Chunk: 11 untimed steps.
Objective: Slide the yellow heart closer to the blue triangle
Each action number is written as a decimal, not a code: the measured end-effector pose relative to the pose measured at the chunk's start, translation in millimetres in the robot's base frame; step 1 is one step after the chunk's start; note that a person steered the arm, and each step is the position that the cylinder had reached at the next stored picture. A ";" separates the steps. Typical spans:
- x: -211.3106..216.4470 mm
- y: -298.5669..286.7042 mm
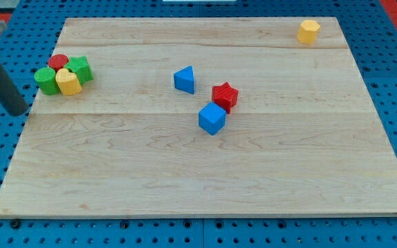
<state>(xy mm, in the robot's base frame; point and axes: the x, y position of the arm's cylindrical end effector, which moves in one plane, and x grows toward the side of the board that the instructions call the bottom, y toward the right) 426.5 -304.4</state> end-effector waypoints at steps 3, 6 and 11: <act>-71.8 48.3; -48.4 99.2; 5.5 222.3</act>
<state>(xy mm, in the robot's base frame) 432.0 -82.0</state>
